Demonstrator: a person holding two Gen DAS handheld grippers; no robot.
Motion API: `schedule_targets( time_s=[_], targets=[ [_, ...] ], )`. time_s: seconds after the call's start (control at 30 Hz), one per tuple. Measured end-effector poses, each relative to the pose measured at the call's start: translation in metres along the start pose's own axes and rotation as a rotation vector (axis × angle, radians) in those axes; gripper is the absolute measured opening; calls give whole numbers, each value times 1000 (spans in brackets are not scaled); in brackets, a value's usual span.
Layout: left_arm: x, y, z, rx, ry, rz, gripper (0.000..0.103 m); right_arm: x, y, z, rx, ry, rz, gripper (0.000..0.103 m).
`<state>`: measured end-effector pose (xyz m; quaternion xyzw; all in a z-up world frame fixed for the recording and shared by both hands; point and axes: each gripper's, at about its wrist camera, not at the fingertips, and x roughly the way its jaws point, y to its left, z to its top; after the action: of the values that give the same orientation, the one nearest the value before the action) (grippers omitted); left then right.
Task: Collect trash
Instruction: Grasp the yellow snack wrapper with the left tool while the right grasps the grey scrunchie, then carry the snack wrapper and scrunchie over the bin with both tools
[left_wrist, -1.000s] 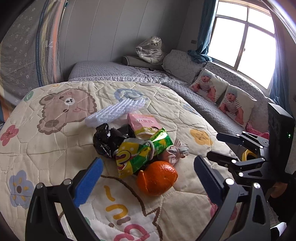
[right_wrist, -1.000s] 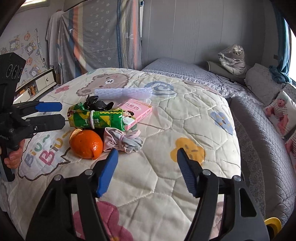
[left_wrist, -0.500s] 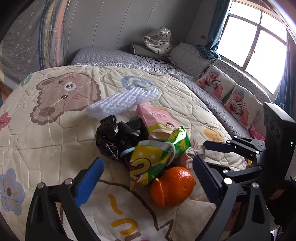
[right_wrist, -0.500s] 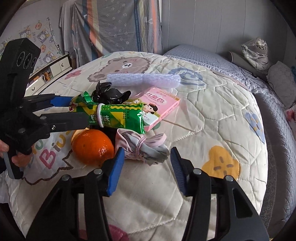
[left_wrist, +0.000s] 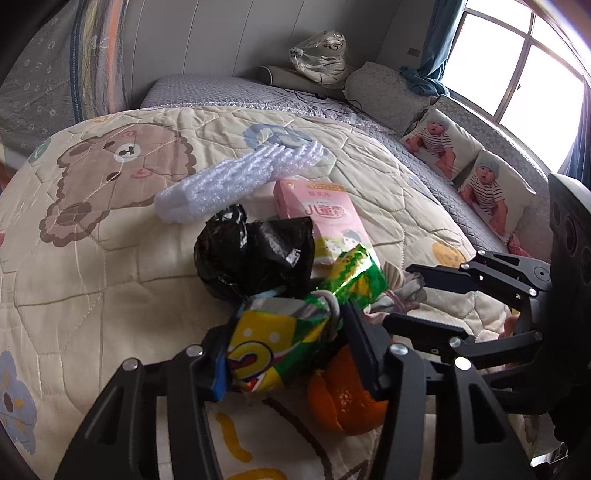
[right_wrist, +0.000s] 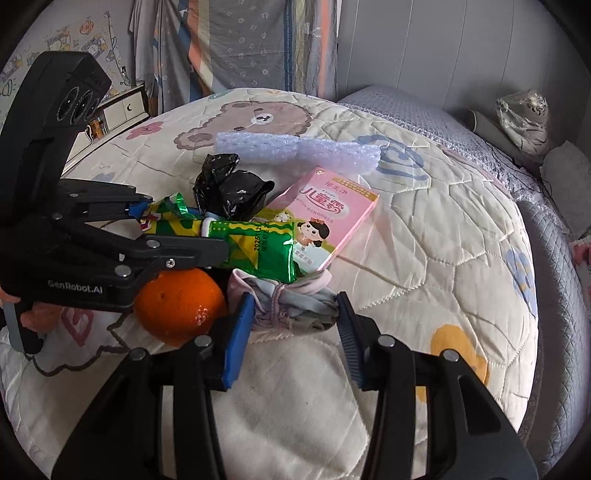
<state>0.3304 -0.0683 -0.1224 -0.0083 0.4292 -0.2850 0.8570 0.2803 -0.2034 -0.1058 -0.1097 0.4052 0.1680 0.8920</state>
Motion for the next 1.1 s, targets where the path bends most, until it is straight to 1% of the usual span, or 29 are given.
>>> schedule_targets(
  time_s=[0.1, 0.17, 0.23, 0.37, 0.43, 0.5, 0.53, 0.57, 0.7, 0.83, 1.1],
  targets=[
    [0, 1, 1, -2, -5, 0, 41, 2, 0, 4, -3, -3, -6, 38],
    [-3, 1, 2, -4, -12, -5, 37, 0, 1, 5, -9, -13, -10, 34],
    [-8, 2, 2, -9, -22, -15, 34, -3, 0, 8, 0, -27, -5, 28],
    [-18, 6, 5, -20, -42, -34, 26, -5, -4, 11, 20, -29, -1, 25],
    [-22, 7, 5, -19, -51, -40, 24, -8, -3, 12, 25, -40, -1, 22],
    [-27, 7, 6, -27, -61, -49, 21, -14, -2, 14, 25, -60, -9, 21],
    [-29, 7, 6, -28, -66, -48, 20, -16, -2, 15, 28, -68, -11, 8],
    [-30, 7, 6, -30, -70, -49, 19, -19, -2, 16, 30, -76, -14, 6],
    [-39, 4, 6, -27, -89, -47, 16, -28, -1, 19, 21, -98, -41, 5],
    [-49, 5, 6, -39, -108, -42, 15, -31, -5, 18, 45, -97, -48, 5],
    [-73, 6, 2, -47, -143, -35, 15, -63, -3, 23, 41, -165, -87, 5]
  ],
)
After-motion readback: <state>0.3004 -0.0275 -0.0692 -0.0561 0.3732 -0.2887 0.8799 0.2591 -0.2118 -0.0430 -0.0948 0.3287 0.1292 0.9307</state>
